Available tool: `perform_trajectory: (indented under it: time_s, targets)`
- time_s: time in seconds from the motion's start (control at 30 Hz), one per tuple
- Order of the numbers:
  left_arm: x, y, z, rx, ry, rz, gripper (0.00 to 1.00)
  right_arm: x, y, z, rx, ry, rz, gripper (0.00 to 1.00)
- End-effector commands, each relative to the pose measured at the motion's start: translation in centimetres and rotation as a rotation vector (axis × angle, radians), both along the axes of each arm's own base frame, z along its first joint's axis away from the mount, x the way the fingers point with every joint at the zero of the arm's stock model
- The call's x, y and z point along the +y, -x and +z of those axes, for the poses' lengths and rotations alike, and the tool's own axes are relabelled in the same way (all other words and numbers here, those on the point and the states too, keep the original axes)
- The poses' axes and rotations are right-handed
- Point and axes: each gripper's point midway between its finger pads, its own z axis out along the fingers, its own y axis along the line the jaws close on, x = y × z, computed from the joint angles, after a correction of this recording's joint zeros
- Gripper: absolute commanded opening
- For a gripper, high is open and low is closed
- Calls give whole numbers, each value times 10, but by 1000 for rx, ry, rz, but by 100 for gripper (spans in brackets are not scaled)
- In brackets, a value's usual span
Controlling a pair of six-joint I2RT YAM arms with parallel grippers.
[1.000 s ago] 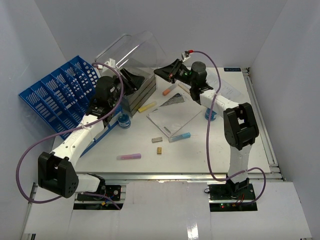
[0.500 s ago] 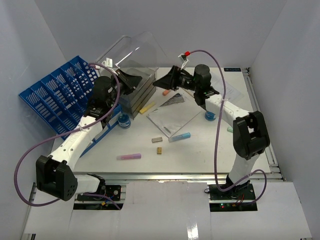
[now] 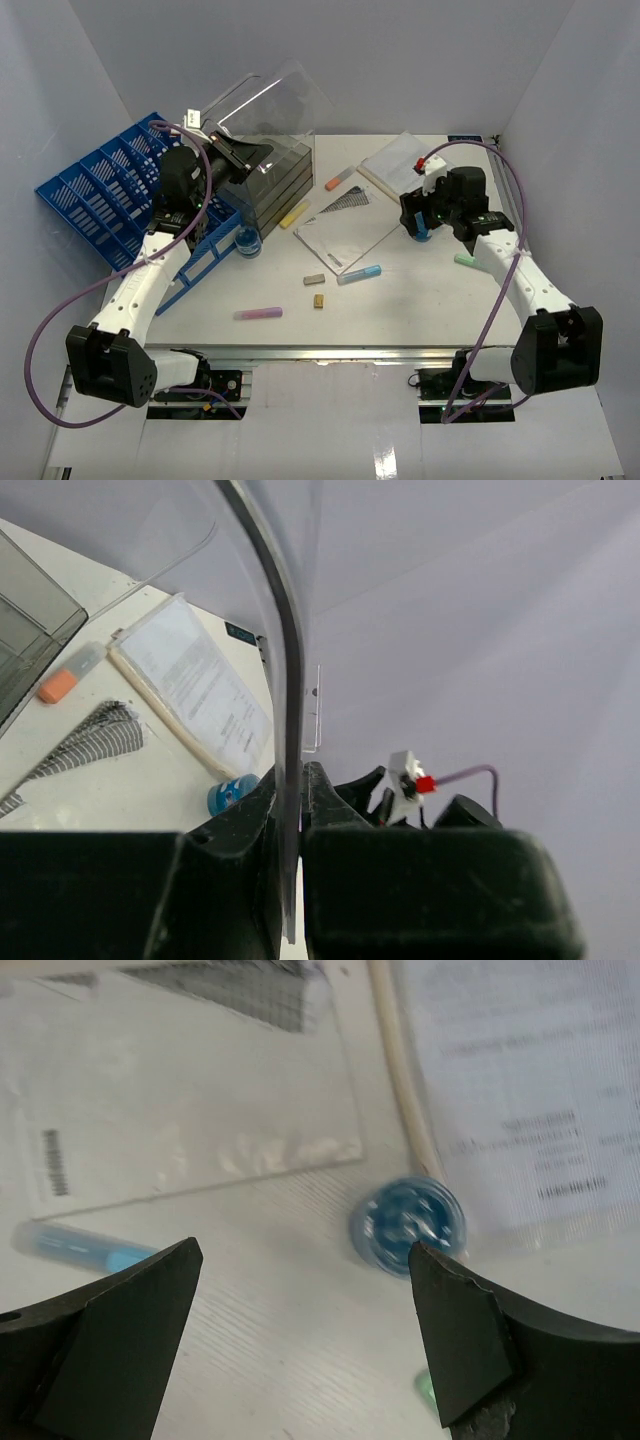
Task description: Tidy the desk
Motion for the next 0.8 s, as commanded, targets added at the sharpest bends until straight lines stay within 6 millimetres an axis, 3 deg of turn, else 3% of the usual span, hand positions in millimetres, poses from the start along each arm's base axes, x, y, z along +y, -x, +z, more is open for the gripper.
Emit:
perform_trajectory:
  time_s: [0.0,0.17,0.43,0.77]
  targets:
    - [9,12,21,-28,65,-35,0,-59,-6,-40,106,103,-117,90]
    - [5,11,18,-18,67,-78,0,-67,-24,-64,183,73,-118,90]
    - [0,12,14,-12,60,-123,0,-46,-44,-80,276,-32,-52,90]
    - [-2,12,10,-8,56,-141,0,-48,-67,-106,321,-16,-57,93]
